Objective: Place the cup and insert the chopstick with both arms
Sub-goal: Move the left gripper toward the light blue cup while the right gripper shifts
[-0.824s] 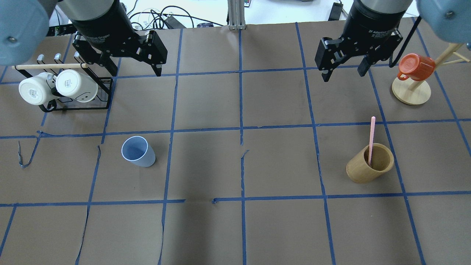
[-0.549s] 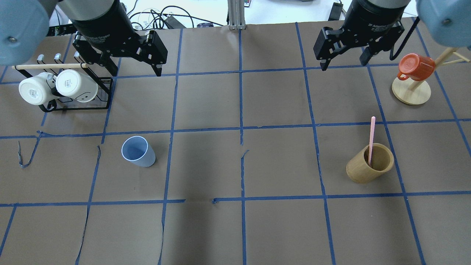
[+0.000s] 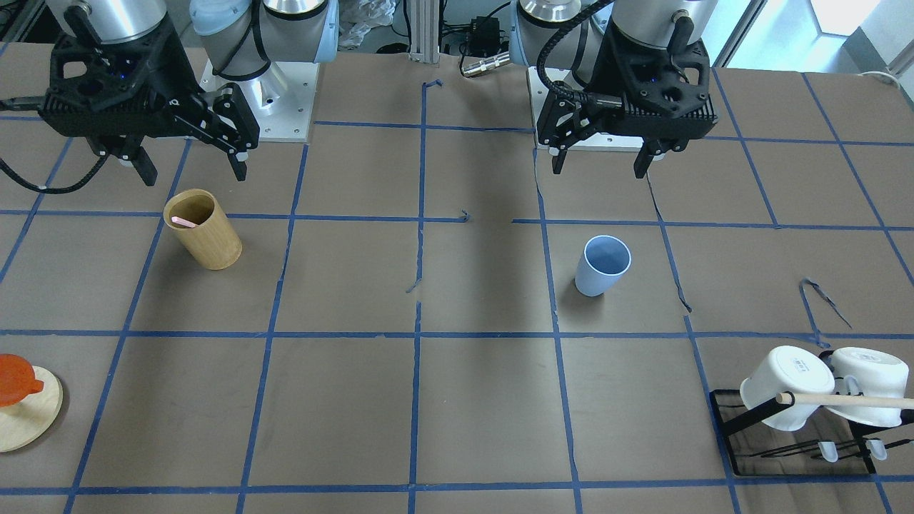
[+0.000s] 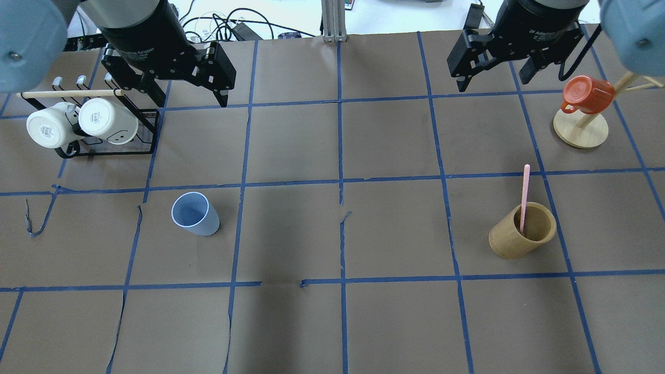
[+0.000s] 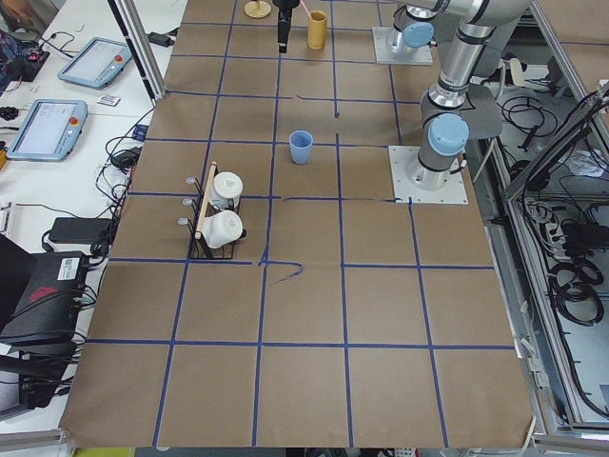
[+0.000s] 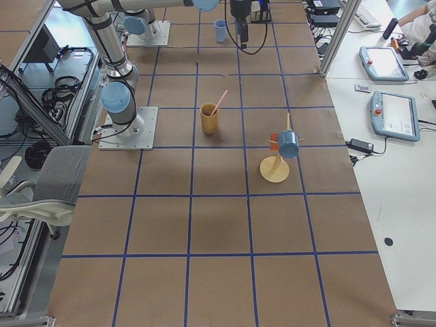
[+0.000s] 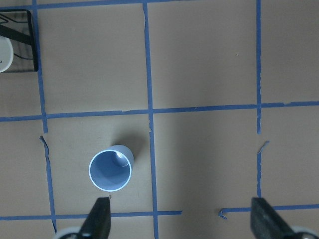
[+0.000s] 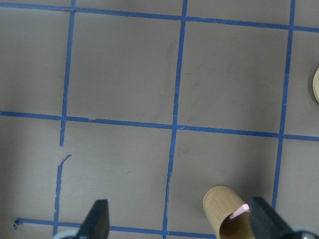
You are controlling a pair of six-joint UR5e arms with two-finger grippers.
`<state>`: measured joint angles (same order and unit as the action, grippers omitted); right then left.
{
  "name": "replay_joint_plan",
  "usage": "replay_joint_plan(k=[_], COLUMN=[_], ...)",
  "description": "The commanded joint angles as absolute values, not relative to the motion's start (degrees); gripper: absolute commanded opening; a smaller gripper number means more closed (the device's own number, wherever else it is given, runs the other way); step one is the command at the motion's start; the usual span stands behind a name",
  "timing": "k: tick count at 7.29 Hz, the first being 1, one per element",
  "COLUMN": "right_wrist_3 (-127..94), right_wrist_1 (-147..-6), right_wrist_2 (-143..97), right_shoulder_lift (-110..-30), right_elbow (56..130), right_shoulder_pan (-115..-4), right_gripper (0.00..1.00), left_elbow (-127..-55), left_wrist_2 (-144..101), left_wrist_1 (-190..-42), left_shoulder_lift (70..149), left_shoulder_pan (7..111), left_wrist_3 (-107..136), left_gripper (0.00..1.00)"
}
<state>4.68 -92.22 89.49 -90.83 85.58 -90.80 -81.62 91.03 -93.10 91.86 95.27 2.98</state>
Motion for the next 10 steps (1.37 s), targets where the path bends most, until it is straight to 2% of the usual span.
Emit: replay_joint_plan(k=[1, 6, 8, 9, 10], right_wrist_3=[4.58, 4.83, 6.32, 14.59, 15.81], right_wrist_1=[-91.49, -91.32, -84.49, -76.81, -76.21], right_wrist_2=[89.74, 89.65, 89.91, 91.83, 95.85], right_shoulder_lift=[-92.02, -93.68, -94.56, -98.83, -100.88], right_elbow=[86.04, 85.62, 86.30, 85.44, 82.91], right_shoulder_pan=[-90.53, -90.62, -91.14, -90.88, -90.88], right_gripper=[1.00, 1.00, 1.00, 1.00, 1.00], left_elbow=[-81.65, -81.56, -81.65, -81.56, -80.87], left_wrist_2=[91.40, 91.49, 91.67, 92.45, 92.03], left_wrist_1=[-93.08, -93.16, -93.16, -93.16, -92.99], left_shoulder_lift=[91.85, 91.76, 91.85, 91.67, 91.76], left_shoulder_pan=[95.27, 95.27, 95.27, 95.19, 95.10], left_wrist_3=[2.99, 2.99, 2.81, 2.46, 2.37], left_gripper=[1.00, 1.00, 1.00, 1.00, 1.00])
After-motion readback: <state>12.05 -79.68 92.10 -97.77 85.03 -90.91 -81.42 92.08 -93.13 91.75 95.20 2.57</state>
